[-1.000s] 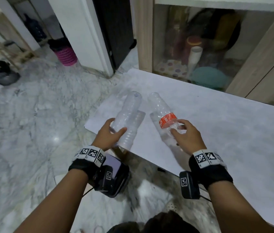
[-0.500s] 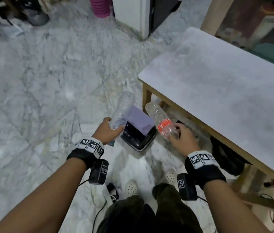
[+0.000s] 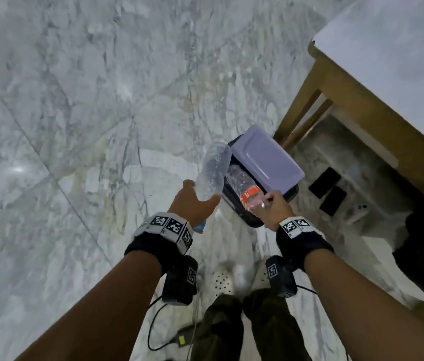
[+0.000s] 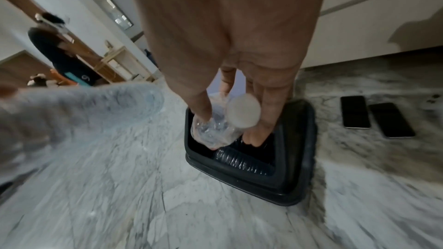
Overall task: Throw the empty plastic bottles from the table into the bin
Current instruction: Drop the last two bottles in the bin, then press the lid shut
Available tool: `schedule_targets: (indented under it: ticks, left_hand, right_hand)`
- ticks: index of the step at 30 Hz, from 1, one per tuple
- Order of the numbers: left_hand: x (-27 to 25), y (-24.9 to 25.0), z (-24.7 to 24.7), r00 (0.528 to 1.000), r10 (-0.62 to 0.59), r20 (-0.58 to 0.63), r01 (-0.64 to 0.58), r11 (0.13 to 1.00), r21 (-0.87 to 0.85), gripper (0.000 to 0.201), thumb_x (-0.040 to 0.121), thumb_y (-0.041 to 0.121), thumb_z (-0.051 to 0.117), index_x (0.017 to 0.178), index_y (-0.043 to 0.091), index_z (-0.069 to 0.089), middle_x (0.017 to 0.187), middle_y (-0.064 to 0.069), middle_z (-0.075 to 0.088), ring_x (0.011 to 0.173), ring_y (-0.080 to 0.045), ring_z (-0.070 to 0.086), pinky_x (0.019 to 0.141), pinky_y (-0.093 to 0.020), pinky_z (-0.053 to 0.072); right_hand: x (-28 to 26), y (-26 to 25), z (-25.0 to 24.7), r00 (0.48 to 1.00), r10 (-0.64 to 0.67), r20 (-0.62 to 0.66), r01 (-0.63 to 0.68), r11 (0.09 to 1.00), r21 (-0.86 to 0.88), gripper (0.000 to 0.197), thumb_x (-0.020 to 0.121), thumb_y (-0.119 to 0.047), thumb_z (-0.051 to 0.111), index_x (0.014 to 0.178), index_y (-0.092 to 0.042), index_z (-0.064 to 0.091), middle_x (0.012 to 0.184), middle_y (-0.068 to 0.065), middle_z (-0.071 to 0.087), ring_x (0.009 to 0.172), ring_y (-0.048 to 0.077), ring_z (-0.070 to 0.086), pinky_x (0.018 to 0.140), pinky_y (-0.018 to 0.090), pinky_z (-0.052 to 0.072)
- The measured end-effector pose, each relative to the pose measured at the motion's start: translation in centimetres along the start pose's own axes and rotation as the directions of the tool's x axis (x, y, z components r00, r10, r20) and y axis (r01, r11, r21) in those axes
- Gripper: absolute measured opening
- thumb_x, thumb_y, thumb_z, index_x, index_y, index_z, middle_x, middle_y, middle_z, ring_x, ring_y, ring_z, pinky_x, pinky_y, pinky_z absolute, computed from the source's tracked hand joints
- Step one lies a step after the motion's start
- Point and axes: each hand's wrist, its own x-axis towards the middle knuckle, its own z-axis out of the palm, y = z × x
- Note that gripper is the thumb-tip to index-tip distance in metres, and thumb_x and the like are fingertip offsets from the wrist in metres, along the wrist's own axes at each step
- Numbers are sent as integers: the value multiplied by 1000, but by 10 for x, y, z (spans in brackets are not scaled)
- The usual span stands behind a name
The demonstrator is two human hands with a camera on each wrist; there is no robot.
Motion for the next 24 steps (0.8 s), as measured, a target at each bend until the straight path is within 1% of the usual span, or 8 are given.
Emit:
schedule_targets:
  ticks: [4, 7, 10, 13, 16, 18, 20, 24]
  left_hand:
    - [44, -24, 17, 999, -3, -34, 3, 1000, -16, 63, 85, 43, 62, 131, 10, 34, 112, -9, 55, 84, -20, 55, 51, -20, 37]
    - [64, -40, 34, 999, -21, -31, 19, 998, -67, 69, 84, 46, 62, 135, 12, 30, 120, -11, 57, 95, -24, 61, 56, -20, 45]
    - [71, -52, 51, 999, -30, -13, 28, 993, -113, 73, 83, 51, 59, 139, 19, 25, 124, -14, 57, 108, -27, 60, 59, -17, 47]
    - [69, -57, 64, 1000, -20, -2, 19, 979, -202, 72, 84, 49, 59, 141, 25, 21, 129, -16, 51, 95, -27, 64, 51, -22, 54]
    - [64, -57, 74, 1000, -20, 18, 24, 967, -253, 73, 89, 44, 57, 145, 21, 16, 134, -17, 44, 77, -18, 59, 35, -7, 42]
    - [62, -57, 81, 999, -31, 9, 32, 963, -267, 74, 89, 46, 55, 146, 23, 13, 138, -17, 41, 97, -25, 59, 57, -10, 52]
    - [60, -55, 90, 1000, -30, -6, 28, 964, -264, 73, 89, 49, 53, 145, 26, 13, 143, -16, 37, 121, -30, 50, 97, -33, 48]
    - [63, -38, 112, 1000, 3, -6, -5, 944, -329, 72, 91, 45, 51, 146, 25, 9, 148, -13, 24, 129, -33, 43, 107, -46, 39]
  right_hand:
    - [61, -3, 39, 994, -17, -105, 16, 1000, -9, 28, 80, -12, 70, 93, -13, 45, 98, 12, 63, 78, 22, 54, 68, 25, 37]
    - [86, 2, 61, 982, -46, -183, 33, 997, -73, 24, 82, -13, 66, 98, -9, 48, 106, 16, 61, 80, 28, 58, 69, 28, 40]
    - [98, 11, 77, 967, -98, -237, 49, 978, -201, 28, 84, -15, 66, 104, -5, 49, 114, 17, 55, 97, 37, 62, 78, 37, 48]
    - [109, 19, 86, 961, -40, -273, -35, 963, -266, 32, 85, -13, 65, 111, -1, 50, 118, 20, 56, 105, 39, 61, 83, 42, 50]
    - [124, 19, 81, 972, 90, -217, -146, 955, -259, 29, 87, -11, 60, 114, 1, 56, 119, 21, 62, 106, 38, 63, 82, 37, 51]
    - [127, 13, 73, 980, 166, -110, -192, 933, -303, 29, 90, -12, 57, 114, 3, 60, 120, 19, 64, 110, 36, 62, 80, 33, 49]
    - [125, 8, 65, 985, 159, -72, -175, 918, -357, 27, 90, -11, 57, 111, 5, 62, 117, 21, 66, 109, 35, 63, 79, 32, 48]
    - [98, 12, 45, 992, -102, -79, 73, 948, -310, 32, 89, -16, 56, 119, -6, 63, 116, 12, 69, 107, 31, 64, 88, 31, 48]
